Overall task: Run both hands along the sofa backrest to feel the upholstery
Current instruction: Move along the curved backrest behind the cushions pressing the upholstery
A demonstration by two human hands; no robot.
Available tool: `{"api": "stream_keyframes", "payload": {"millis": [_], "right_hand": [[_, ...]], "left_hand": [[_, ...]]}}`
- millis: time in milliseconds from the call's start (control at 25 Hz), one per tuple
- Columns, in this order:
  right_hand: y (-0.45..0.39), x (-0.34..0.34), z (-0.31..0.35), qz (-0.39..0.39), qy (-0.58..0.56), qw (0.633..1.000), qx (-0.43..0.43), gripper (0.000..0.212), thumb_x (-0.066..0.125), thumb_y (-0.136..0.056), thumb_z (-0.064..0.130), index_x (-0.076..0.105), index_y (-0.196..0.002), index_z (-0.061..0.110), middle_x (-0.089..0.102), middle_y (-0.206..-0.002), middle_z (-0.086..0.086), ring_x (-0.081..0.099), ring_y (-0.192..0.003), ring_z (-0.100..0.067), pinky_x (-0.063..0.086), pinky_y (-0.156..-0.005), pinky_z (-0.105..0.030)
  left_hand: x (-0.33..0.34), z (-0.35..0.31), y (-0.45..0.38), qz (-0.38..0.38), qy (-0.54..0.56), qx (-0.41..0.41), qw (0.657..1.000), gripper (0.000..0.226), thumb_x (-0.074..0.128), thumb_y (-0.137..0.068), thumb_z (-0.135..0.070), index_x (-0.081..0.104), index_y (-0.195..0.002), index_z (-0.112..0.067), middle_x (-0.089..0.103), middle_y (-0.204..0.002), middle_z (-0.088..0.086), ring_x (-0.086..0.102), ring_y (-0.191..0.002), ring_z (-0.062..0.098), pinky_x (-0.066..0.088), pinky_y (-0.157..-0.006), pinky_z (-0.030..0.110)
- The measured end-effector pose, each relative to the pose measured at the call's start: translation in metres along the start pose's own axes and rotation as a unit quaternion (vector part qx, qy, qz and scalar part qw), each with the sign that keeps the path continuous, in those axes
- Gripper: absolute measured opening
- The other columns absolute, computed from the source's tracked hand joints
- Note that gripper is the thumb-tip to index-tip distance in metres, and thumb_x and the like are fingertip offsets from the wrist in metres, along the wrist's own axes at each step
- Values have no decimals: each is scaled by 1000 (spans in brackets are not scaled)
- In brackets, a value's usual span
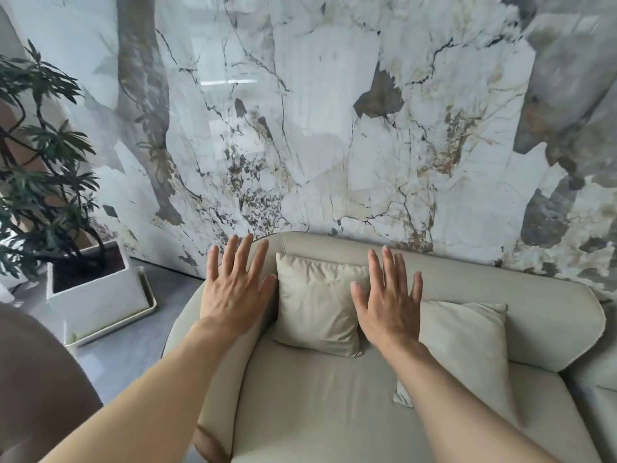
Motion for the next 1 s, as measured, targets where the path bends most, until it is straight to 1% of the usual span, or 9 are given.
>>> {"api": "stream_keyframes", "payload": {"millis": [160, 280, 400, 600, 720, 800, 840, 920, 1000], "right_hand": [[-59, 47, 25, 21, -31, 999, 6, 65, 36, -93, 49, 21, -149, 20, 16, -160, -6, 13, -146, -26, 3, -114, -53], [-101, 72, 38, 25, -48, 998, 9, 63, 40, -94, 46, 25, -148, 18, 20, -159, -7, 16, -145, -27, 5, -114, -55], [-130, 93, 45, 29, -39, 999, 13, 65, 34, -91, 49, 27, -148, 18, 22, -158, -7, 19, -144, -27, 7, -114, -56], [-165, 148, 55, 59, -8, 997, 56, 66, 31, -88, 50, 39, -143, 14, 34, -153, -11, 30, -140, -31, 20, -111, -60], [-180, 187, 60, 84, 35, 992, 84, 67, 27, -88, 52, 38, -144, 16, 33, -153, -9, 29, -141, -29, 12, -112, -56], [-195, 220, 64, 101, 63, 986, 114, 67, 25, -89, 53, 37, -144, 17, 32, -154, -8, 28, -141, -28, 6, -113, -52], [-204, 236, 67, 111, 73, 983, 126, 67, 25, -89, 53, 38, -144, 18, 33, -154, -8, 28, -141, -27, 7, -114, -53], [-220, 273, 70, 132, 92, 978, 130, 65, 28, -88, 52, 43, -141, 17, 39, -150, -8, 35, -138, -28, 16, -113, -55], [-236, 307, 70, 137, 90, 980, 117, 63, 31, -87, 51, 49, -137, 16, 46, -146, -8, 41, -134, -29, 21, -110, -56]], "left_hand": [[34, 27, -55, 35, -27, 1, 999, 65, 27, -95, -50, 11, -152, -25, 12, -162, 5, 0, -148, 25, -5, -119, 49], [57, 49, -96, 46, -39, 4, 998, 64, 26, -94, -51, 14, -151, -24, 16, -161, 6, 4, -148, 26, -2, -119, 50], [80, 64, -127, 61, -48, 16, 997, 65, 25, -94, -51, 15, -151, -22, 18, -160, 8, 6, -148, 28, 1, -119, 52], [142, 83, -191, 91, -24, 58, 994, 63, 31, -95, -48, 16, -151, -22, 17, -161, 7, 5, -148, 27, 0, -119, 51], [192, 94, -230, 98, 9, 96, 991, 61, 35, -95, -46, 24, -150, -20, 25, -158, 9, 13, -147, 29, 7, -119, 52], [236, 103, -260, 102, 36, 129, 986, 60, 35, -93, -45, 35, -146, -17, 36, -153, 12, 26, -143, 33, 19, -116, 55], [259, 107, -273, 116, 48, 143, 982, 60, 34, -91, -44, 41, -143, -15, 42, -149, 14, 34, -140, 35, 26, -113, 57], [306, 112, -295, 146, 62, 166, 973, 61, 33, -87, -44, 49, -138, -13, 50, -143, 15, 44, -133, 37, 36, -107, 59], [345, 111, -315, 151, 60, 183, 969, 61, 33, -87, -44, 51, -137, -13, 52, -141, 16, 47, -130, 37, 33, -108, 57]]}}
Point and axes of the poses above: each hand's wrist, its own y-axis away from the middle knuckle, its own x-axis out of the palm, z = x × y, the point moved 3 cm from there along -y, towards the middle knuckle
